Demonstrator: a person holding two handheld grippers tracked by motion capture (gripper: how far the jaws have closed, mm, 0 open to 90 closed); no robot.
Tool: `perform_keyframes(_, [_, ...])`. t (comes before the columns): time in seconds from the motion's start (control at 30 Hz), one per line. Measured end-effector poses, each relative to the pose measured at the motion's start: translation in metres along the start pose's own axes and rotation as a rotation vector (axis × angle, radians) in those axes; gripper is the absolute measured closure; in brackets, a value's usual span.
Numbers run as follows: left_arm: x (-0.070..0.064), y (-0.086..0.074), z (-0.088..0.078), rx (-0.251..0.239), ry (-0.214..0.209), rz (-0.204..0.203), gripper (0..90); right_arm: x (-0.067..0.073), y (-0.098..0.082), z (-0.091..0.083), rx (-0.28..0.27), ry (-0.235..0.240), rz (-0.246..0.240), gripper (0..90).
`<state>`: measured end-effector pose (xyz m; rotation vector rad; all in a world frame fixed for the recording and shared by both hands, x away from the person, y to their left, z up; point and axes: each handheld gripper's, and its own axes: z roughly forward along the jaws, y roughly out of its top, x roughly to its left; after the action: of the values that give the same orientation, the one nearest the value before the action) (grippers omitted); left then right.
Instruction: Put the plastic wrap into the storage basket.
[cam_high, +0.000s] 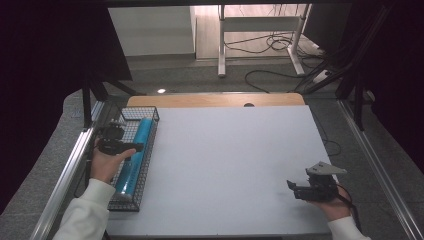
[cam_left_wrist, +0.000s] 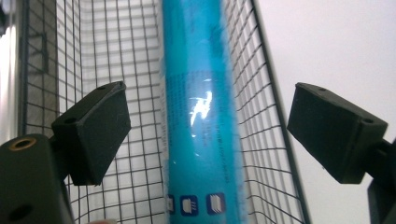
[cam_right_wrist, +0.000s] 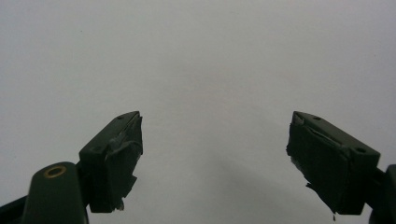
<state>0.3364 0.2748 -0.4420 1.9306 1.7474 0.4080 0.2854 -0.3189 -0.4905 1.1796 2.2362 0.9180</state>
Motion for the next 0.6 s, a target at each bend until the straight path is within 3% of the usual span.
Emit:
perform_keyframes(0.07, [0.0,-0.002,-0.005,-0.032,-0.031,0.011,13.7,0.0,-0.001,0.0,-0.004,0.001,0.001,18.5])
perform_keyframes(0.17, [-0.002,-0.006,-0.01,-0.05,-0.045,0.03,14.9,0.0,-0.001,-0.001,-0.011,0.005,0.001,18.5])
perform_keyframes(0.6, [-0.029,-0.041,-0.018,-0.116,-0.199,0.153,16.3,0.007,0.003,-0.004,-0.022,0.017,-0.028,18.5])
